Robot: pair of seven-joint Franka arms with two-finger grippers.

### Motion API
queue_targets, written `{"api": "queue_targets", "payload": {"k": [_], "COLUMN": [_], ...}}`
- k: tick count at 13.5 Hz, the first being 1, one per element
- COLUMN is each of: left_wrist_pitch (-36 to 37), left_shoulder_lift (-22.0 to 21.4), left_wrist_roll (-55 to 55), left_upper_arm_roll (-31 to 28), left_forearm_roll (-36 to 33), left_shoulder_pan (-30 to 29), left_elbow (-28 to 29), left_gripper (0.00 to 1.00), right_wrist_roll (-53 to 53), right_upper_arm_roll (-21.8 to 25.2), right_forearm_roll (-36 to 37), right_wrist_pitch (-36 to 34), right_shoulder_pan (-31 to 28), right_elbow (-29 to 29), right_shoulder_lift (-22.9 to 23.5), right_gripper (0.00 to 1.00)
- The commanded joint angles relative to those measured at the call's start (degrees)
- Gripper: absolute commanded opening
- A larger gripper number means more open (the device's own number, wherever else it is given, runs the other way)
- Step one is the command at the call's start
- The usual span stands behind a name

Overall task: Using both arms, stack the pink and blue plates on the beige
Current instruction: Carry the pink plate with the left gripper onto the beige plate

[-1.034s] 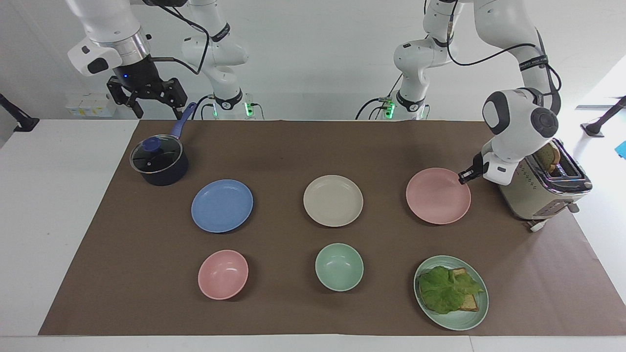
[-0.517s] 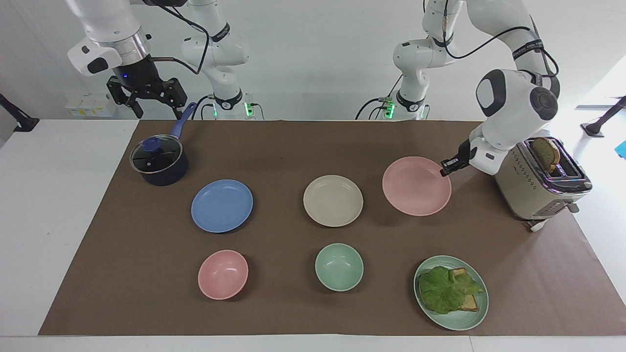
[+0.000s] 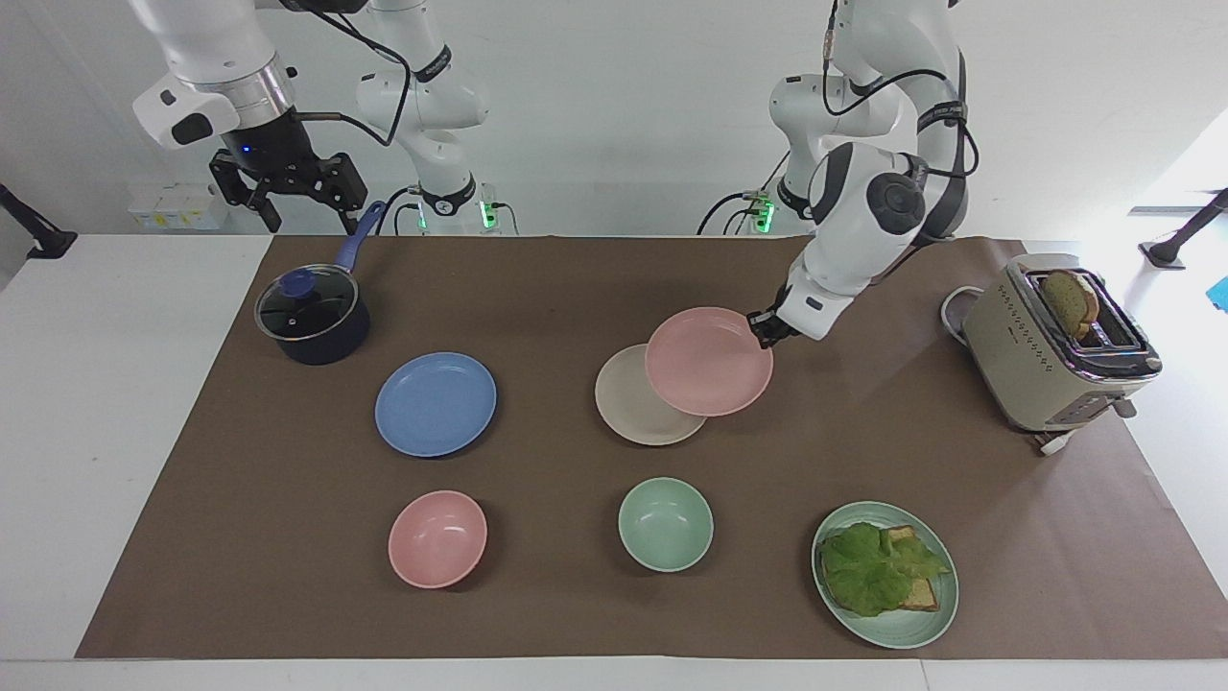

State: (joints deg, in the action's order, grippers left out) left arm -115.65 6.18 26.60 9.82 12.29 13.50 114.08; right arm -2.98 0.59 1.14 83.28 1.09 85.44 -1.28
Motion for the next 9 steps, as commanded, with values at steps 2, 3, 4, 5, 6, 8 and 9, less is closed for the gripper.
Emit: {"api": "queue_targets", "payload": {"k": [2,3,4,5,6,8,9], "left_wrist_pitch": [-7.4,-9.3,-10.5,-10.9,-12.8,-13.6,-13.7], "left_shoulder_lift": [2.4,3.2,3.2,4.1,5.4,5.5,5.6], "left_wrist_roll": [0.9,1.0,0.7,0.3,0.2,0.2,0.1], "left_upper_arm_roll": [-0.9,-0.9,-0.9,-0.9,-0.9,-0.9,-0.9], "left_forearm_roll": [2.2,2.2,2.3,2.2,2.3,2.3,2.3], "left_shoulder_pan": [4.3,4.6,4.6,4.8,6.6,6.9,7.0], "left_elbow": [2.6,2.9,3.3,3.1,3.2,3.3,3.1], "left_gripper": [0.00,0.00,0.00,0.00,0.00,0.00,0.00], "right_wrist_roll": [-0.5,-0.5,-0.5,-0.5,-0.5,-0.5,-0.5], "right_upper_arm_roll": [0.0,0.0,0.0,0.0,0.0,0.0,0.0], "right_forearm_roll": [-1.1,-1.1,-1.1,-1.1,-1.1,-1.1,-1.1], "right_wrist_pitch": [0.2,0.2,0.2,0.3,0.5,0.7,0.7], "right_shoulder_pan": [-0.5,-0.5,-0.5,-0.5,-0.5,-0.5,-0.5], "right_elbow": [1.4,1.4,1.4,1.4,1.4,1.4,1.4], "right_shoulder_lift": [-1.3,-1.3,-1.3,-1.3,-1.3,-1.3,-1.3], "right_gripper": [1.00,1.00,1.00,1.00,1.00,1.00,1.00]}}
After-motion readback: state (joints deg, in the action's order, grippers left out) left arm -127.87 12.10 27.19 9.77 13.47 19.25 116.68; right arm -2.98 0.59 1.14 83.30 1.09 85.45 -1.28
